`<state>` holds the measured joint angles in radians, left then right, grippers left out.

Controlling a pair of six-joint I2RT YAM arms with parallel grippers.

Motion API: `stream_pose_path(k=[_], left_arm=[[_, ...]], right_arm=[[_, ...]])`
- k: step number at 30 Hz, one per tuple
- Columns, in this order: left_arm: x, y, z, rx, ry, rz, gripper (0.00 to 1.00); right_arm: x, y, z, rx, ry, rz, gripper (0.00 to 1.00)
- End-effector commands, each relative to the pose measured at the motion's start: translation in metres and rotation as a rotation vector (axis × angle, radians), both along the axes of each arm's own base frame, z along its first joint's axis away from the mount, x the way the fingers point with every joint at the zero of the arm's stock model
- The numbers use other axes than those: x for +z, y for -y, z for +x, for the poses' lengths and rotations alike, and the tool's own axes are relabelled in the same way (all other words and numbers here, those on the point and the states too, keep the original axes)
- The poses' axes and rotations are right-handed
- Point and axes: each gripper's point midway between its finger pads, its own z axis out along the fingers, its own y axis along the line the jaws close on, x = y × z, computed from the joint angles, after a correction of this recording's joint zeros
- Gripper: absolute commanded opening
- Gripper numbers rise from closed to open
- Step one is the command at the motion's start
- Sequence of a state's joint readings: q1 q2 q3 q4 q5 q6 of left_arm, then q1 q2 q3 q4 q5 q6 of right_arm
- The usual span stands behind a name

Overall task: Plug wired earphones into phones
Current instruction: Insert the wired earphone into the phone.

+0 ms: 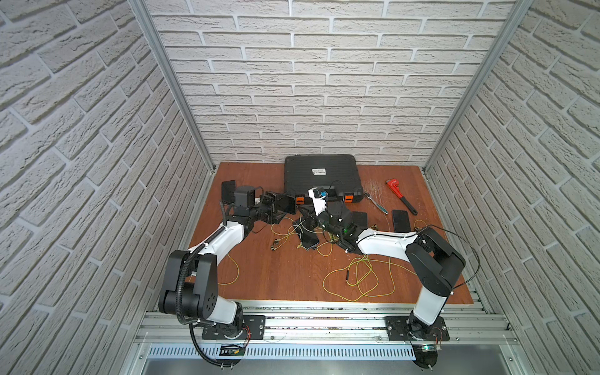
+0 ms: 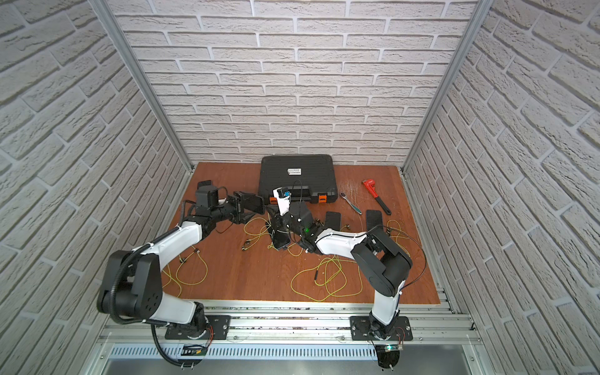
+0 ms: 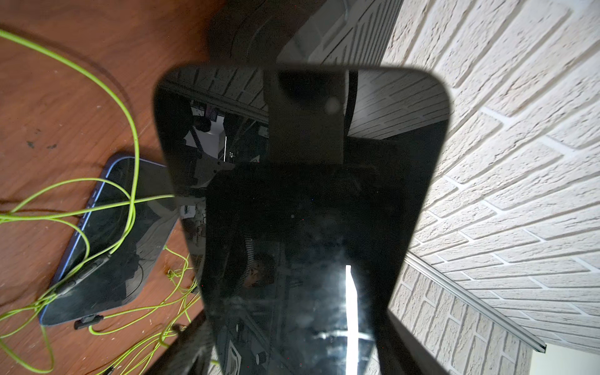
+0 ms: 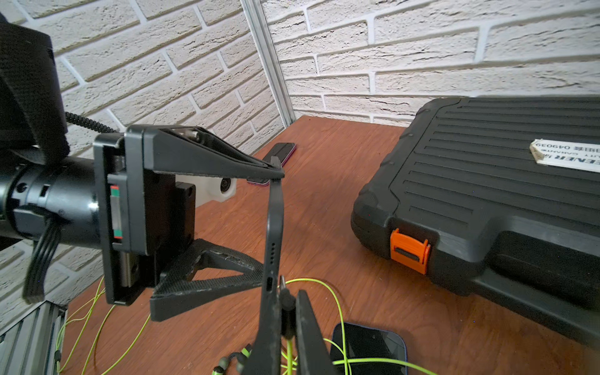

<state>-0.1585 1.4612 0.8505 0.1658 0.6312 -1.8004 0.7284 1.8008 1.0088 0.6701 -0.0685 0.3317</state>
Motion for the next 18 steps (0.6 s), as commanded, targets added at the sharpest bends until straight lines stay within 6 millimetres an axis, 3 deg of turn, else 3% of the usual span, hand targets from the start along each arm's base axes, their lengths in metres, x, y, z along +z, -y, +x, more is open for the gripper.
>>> stream_pose_path(k=[1, 18], left_arm=[[0.0302, 0.0041, 0.0036, -0.024, 0.119, -0.031, 0.0], [0.0308, 0.0042, 0.0047, -0.025, 0.125, -0.032, 0.0]], right_arm=[[0.0345, 0.0029, -0.0021, 0.001, 0.08, 0.057, 0.06], [0.0422, 0.0093, -0.0043, -0.02, 0.123, 0.085, 0.06]])
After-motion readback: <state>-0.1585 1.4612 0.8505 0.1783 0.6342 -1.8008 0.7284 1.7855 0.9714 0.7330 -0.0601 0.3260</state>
